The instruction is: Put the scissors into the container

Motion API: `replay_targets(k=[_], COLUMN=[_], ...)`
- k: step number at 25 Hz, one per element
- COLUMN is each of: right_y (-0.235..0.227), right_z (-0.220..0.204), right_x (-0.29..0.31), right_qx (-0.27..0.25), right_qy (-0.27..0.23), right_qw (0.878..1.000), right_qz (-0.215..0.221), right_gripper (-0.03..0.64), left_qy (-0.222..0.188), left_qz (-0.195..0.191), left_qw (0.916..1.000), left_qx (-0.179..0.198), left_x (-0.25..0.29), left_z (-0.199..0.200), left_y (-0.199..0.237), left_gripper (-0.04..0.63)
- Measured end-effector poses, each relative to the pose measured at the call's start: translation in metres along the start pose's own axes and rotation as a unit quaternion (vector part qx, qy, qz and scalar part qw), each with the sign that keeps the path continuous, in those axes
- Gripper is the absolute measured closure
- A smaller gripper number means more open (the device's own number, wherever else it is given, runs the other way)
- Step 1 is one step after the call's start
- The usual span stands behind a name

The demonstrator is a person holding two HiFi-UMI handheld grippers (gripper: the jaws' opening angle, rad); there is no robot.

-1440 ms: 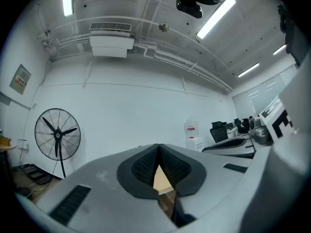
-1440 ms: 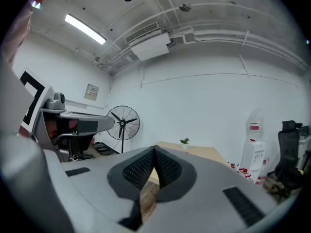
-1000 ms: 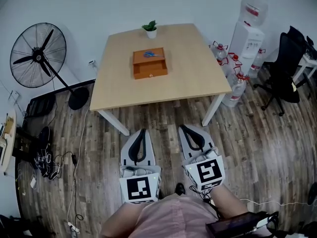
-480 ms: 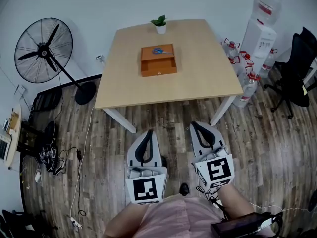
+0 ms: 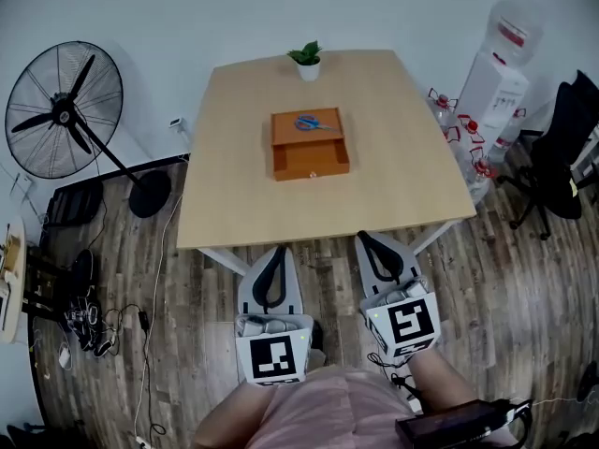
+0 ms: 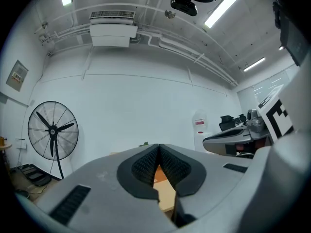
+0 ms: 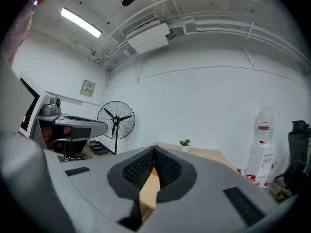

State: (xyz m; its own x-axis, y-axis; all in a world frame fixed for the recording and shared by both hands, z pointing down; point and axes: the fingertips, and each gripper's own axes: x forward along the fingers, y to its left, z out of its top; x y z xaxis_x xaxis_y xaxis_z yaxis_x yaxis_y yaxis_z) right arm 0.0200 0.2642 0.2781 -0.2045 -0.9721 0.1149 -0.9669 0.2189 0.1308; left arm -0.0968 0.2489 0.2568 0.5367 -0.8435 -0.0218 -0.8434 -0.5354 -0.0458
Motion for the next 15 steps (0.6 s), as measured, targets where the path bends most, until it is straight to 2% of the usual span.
replay_targets(k=[7,15], right_y=[-0.015,-0.028], right_z=[0.028,0.029], right_x=[0.066,0.105], right_qx=[-0.009,-0.013], right_qy=[-0.014,-0.006], right_qw=[1.0,1.0], right_qz=[-0.024,-0.024], right_gripper=[0.615,0.615], left_qy=[-0.009,0.008], left_qz=[-0.011,-0.016], left_qw=[0.9999,0.9997], left_qx=[-0.003,-0.017], left_x=[0.053,0.088], left_z=[0.004,-0.014], left_y=[0.049,0.065], left_gripper=[0.583,0.583])
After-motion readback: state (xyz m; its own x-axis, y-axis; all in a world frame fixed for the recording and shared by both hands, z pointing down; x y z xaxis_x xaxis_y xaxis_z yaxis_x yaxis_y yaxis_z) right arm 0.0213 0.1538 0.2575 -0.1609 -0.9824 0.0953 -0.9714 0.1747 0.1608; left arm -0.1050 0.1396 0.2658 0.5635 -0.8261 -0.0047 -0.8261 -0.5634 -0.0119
